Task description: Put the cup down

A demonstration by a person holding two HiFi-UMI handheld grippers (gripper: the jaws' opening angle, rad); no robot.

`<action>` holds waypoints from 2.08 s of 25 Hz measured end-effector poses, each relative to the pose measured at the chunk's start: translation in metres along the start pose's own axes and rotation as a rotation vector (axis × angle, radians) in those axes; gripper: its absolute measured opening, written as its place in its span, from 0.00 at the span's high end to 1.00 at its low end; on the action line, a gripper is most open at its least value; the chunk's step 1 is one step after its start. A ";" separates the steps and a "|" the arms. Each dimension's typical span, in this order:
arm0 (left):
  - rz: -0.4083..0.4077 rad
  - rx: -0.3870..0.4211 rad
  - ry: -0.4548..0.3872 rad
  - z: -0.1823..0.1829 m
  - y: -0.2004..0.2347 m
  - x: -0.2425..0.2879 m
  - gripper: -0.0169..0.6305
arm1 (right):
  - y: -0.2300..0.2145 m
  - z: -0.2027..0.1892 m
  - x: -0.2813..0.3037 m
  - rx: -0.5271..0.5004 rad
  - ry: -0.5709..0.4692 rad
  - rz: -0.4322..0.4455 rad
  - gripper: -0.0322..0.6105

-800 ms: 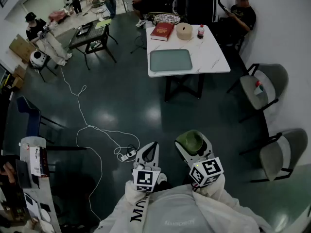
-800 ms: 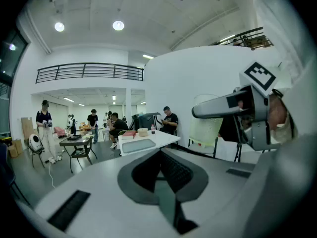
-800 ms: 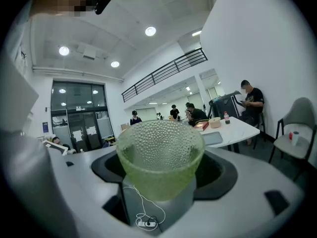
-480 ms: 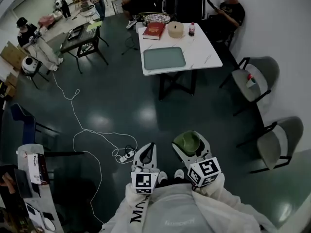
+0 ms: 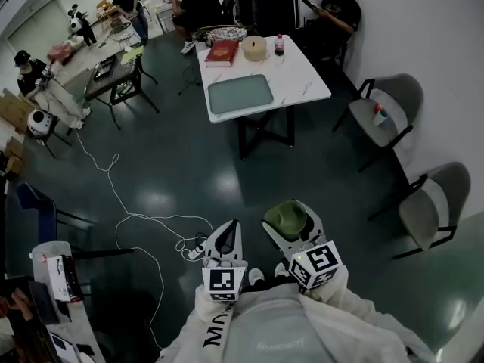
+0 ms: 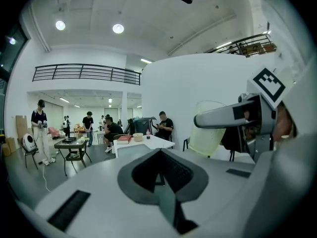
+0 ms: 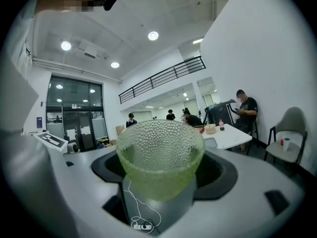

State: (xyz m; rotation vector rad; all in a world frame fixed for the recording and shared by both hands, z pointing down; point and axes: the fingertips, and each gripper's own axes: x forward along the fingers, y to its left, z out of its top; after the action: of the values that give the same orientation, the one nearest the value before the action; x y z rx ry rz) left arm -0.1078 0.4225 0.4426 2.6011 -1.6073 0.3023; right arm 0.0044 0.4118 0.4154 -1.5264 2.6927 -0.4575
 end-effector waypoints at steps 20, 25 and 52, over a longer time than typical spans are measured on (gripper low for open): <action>0.015 0.038 -0.043 0.029 -0.081 0.045 0.96 | -0.068 0.017 -0.043 -0.013 -0.044 0.066 0.35; 0.010 0.043 -0.049 0.034 -0.088 0.050 0.96 | -0.070 0.017 -0.046 -0.010 -0.041 0.076 0.35; -0.019 -0.019 -0.036 0.021 -0.029 0.143 0.96 | -0.115 0.011 0.048 0.002 0.025 0.036 0.35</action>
State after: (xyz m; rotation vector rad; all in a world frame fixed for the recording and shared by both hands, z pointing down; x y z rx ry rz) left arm -0.0167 0.3066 0.4528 2.6207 -1.5878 0.2388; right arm 0.0773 0.3129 0.4412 -1.4797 2.7325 -0.4812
